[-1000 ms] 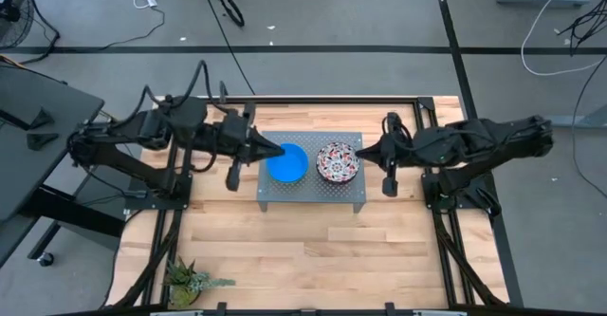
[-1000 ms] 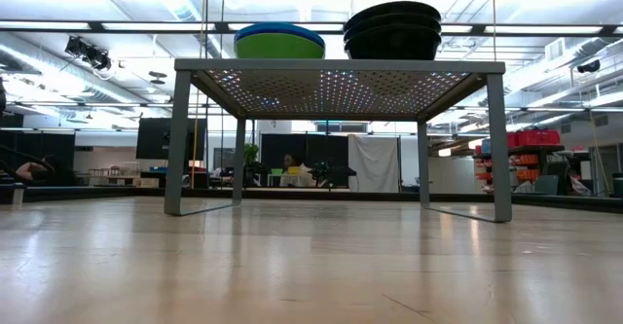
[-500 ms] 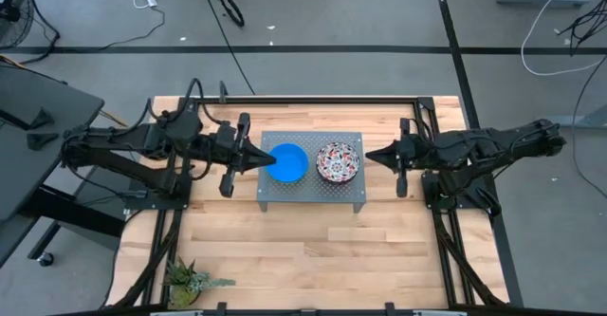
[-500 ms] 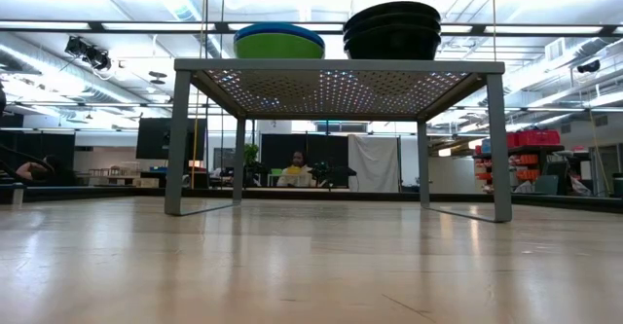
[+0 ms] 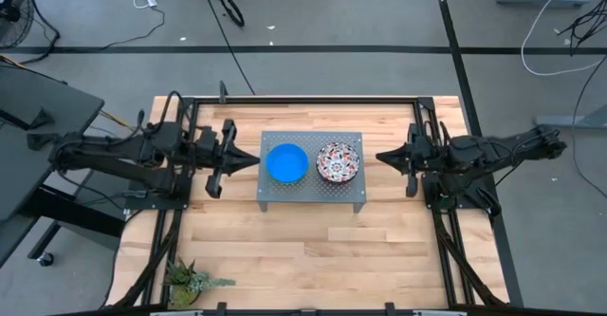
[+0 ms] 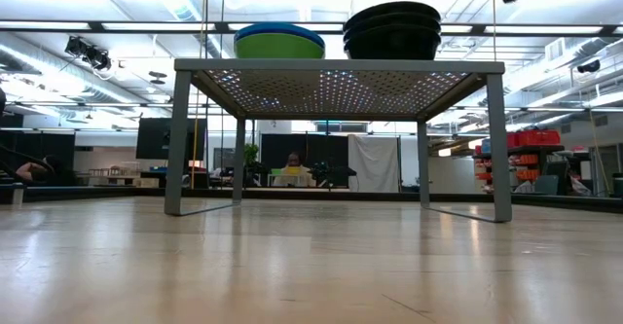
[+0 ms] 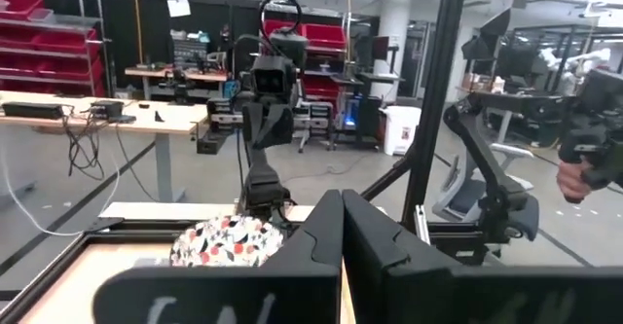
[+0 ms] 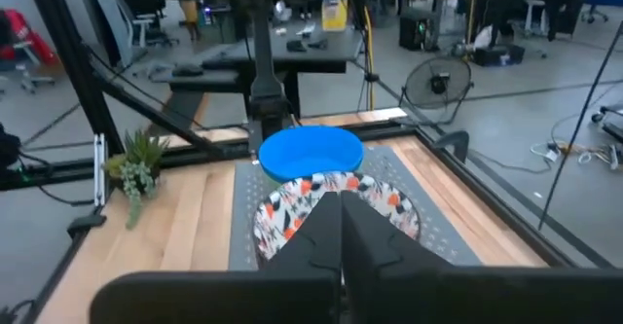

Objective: Pick & Place Mini bowls
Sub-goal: Return to Home Position

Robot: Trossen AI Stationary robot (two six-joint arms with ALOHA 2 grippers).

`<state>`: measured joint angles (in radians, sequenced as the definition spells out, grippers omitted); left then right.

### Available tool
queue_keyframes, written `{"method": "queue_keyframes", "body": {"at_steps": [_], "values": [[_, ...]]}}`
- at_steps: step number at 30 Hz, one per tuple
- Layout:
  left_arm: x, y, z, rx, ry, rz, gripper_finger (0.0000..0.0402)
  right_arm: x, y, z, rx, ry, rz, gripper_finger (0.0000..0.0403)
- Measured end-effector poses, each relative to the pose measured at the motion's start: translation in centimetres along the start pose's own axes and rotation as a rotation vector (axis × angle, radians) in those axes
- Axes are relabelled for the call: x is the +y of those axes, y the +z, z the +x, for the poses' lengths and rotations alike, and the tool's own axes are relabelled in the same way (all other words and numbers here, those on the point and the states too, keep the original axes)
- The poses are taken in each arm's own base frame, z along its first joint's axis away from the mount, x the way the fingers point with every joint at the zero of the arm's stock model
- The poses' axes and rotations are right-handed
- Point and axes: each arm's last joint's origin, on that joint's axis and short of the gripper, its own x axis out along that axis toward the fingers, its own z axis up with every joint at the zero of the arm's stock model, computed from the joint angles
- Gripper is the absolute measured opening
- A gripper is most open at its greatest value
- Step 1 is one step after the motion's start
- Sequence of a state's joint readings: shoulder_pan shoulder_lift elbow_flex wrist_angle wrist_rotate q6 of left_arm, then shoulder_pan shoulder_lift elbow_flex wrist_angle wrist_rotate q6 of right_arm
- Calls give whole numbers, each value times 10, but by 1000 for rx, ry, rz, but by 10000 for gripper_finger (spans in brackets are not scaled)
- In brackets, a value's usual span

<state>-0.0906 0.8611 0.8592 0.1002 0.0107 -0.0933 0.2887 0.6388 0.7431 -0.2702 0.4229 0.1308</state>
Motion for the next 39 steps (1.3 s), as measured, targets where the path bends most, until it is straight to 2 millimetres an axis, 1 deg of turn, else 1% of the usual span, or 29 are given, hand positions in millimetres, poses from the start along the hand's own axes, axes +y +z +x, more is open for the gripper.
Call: {"method": "queue_keyframes", "body": {"at_steps": [6, 9, 14, 19, 22, 28, 34, 39], "values": [[5, -20, -15, -4, 29, -36, 3, -5, -21, -1, -79, 24, 31, 0], [8, -27, -21, -5, 43, -50, 3, -7, -27, 1, -117, 54, 47, 0], [12, -32, -30, -20, 66, -54, 4, -15, -32, 5, -111, 25, 40, 0], [17, -47, -36, -26, 90, -64, 4, -20, -35, 8, -102, 17, 10, 0], [20, -59, -40, -34, 101, -73, 4, -23, -40, 10, -97, 22, 10, 0], [23, -80, -50, -72, 105, -68, 4, -26, -54, 9, -194, 54, 8, 0], [26, -99, -58, -51, 103, -76, 4, -29, -71, 9, -152, 36, -28, 0], [27, -118, -64, -24, 115, -60, 4, -30, -89, 10, -120, 33, -49, 0]]}}
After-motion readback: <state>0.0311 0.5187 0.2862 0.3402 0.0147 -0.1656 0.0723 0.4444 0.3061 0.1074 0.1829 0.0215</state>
